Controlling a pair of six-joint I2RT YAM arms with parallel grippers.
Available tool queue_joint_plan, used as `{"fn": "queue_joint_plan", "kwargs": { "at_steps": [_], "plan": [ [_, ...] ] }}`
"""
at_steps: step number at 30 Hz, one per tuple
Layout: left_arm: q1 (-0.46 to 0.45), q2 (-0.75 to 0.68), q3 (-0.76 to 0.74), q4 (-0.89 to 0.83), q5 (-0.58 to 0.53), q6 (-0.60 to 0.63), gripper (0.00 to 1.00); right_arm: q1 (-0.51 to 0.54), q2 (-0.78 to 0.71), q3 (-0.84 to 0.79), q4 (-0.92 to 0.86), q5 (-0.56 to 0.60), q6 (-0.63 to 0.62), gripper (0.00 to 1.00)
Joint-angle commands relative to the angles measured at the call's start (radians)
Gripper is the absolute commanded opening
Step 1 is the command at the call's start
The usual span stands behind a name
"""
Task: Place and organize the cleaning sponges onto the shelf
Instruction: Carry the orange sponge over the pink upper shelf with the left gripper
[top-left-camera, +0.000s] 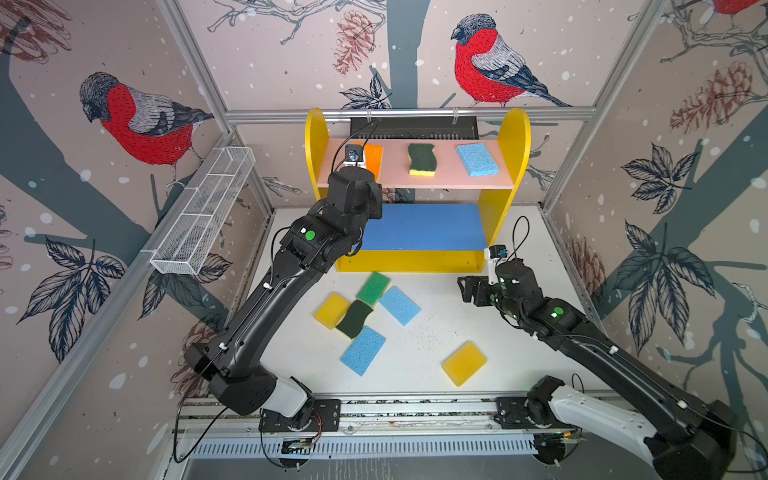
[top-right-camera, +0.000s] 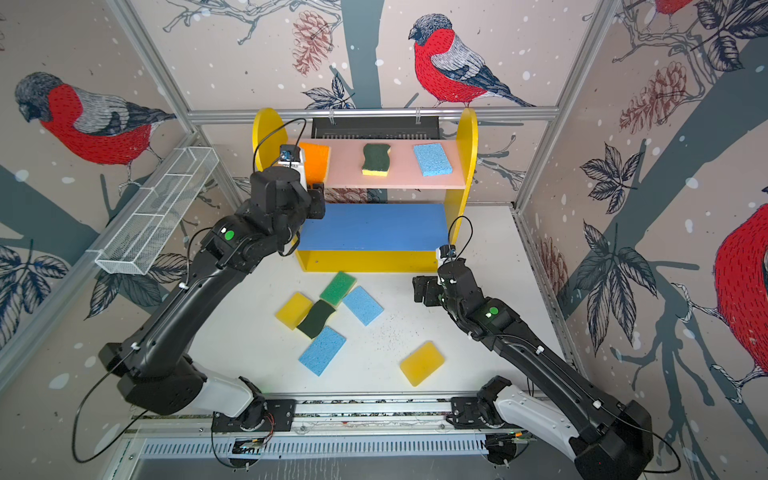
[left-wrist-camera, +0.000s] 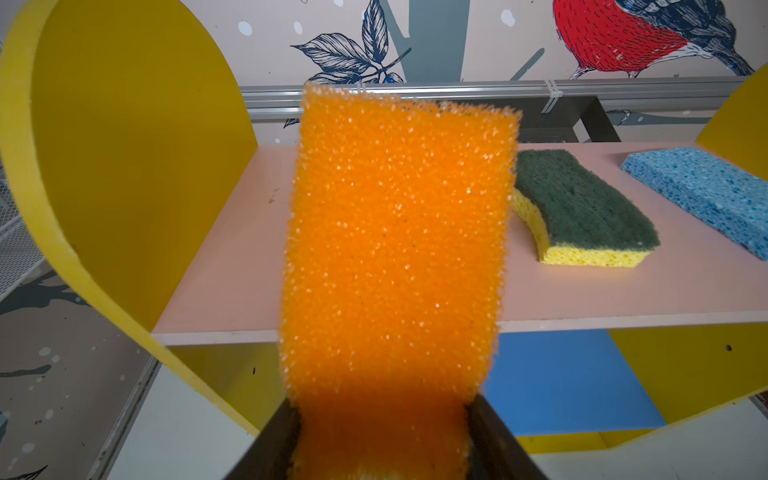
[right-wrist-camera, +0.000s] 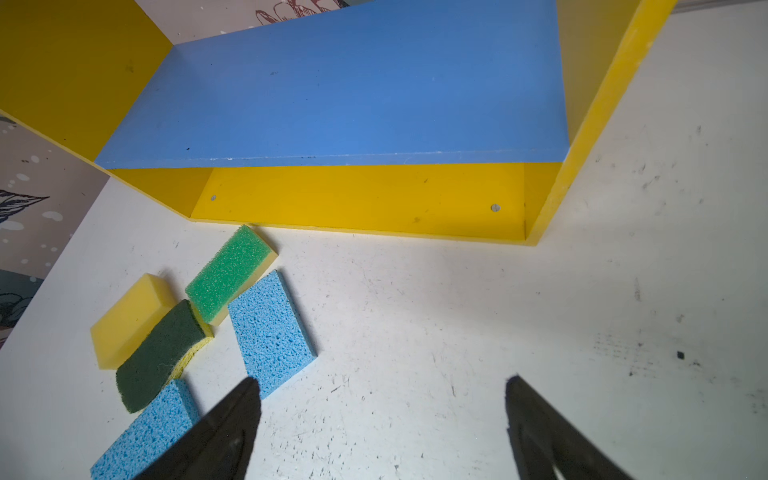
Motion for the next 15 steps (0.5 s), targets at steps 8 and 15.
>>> {"fn": "queue_joint_plan", "kwargs": {
  "at_steps": [8,15],
  "plan": [
    [0.116,0.173,0.207,0.018,0.159,0.025,0.53,0.002,0.001,0.042,0.011,0.032,-0.061,0.92],
    [0.134,0.282,0.339,-0.041,0.172,0.005,0.53,0.002,0.014,0.052,0.009,0.036,-0.064,0.92]
  ]
}}
